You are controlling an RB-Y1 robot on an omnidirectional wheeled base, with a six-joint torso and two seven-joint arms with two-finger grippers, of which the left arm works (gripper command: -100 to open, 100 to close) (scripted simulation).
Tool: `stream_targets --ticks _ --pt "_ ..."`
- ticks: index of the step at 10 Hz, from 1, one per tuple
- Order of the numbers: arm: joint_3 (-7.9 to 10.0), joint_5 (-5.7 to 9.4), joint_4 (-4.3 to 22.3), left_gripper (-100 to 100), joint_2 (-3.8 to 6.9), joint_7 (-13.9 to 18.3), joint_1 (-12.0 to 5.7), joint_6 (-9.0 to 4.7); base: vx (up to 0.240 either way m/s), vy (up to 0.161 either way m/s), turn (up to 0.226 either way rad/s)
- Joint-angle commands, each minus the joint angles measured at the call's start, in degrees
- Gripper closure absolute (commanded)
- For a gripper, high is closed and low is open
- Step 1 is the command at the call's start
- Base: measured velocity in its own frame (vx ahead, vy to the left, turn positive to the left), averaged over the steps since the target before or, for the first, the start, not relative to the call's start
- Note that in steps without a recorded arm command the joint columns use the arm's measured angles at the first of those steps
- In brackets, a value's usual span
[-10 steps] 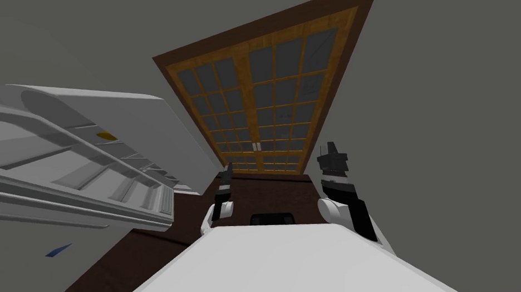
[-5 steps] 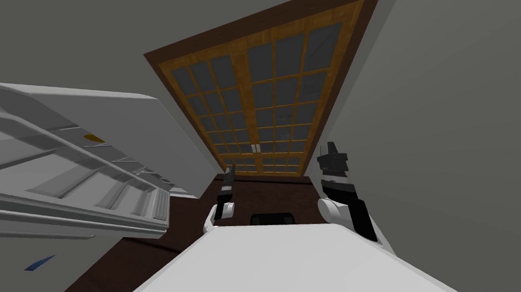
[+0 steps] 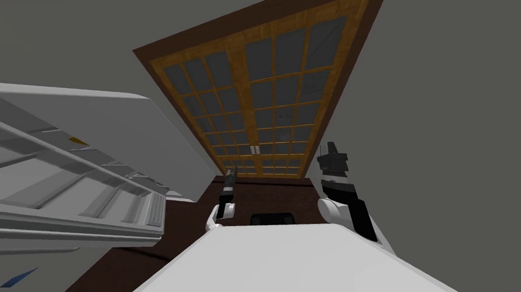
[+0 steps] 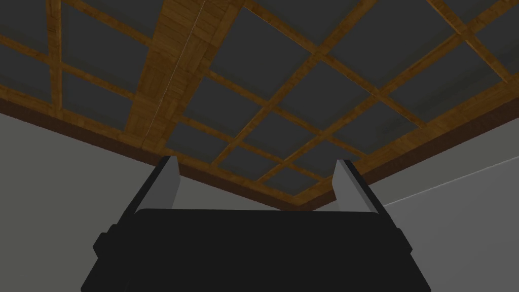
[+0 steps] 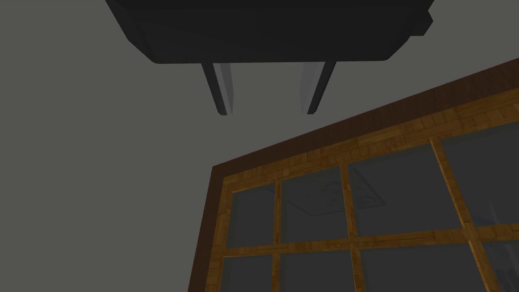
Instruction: Pull the door open
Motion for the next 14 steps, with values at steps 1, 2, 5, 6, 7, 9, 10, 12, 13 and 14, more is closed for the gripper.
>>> stream_targets --ticks 1,2,5,6,7,9,10,12,13,14 --pt "0.16 -0.48 2.26 -100 -0.02 -2.11 -0.7 -0.33 0.109 -0.011 -0.016" --pt "0.28 -0.75 3.77 -100 -0.01 -3.29 -1.23 -0.61 0.109 -0.01 -0.017" --pt "0.65 -1.56 8.32 -100 0.02 -6.84 -2.8 -1.43 0.089 -0.011 -0.017" --pt "0.65 -1.56 8.32 -100 0.02 -6.84 -2.8 -1.43 0.063 -0.007 -0.003" --pt "0.77 -1.82 9.81 -100 0.03 -8.0 -3.32 -1.7 0.061 -0.002 -0.013" --pt "1.0 -2.33 12.65 -100 0.02 -10.23 -4.32 -2.22 0.088 0.0 -0.016" --pt "1.12 -2.58 14.07 -100 0.01 -11.34 -4.82 -2.48 0.113 0.007 -0.013" --pt "1.35 -3.09 16.91 -100 0.01 -13.56 -5.83 -2.99 0.098 -0.007 -0.018" --pt "1.46 -3.32 18.24 -100 -0.01 -14.6 -6.3 -3.23 0.099 -0.003 -0.015" --pt "1.56 -3.55 19.52 -100 -0.02 -15.6 -6.77 -3.47 0.095 0.008 -0.013"
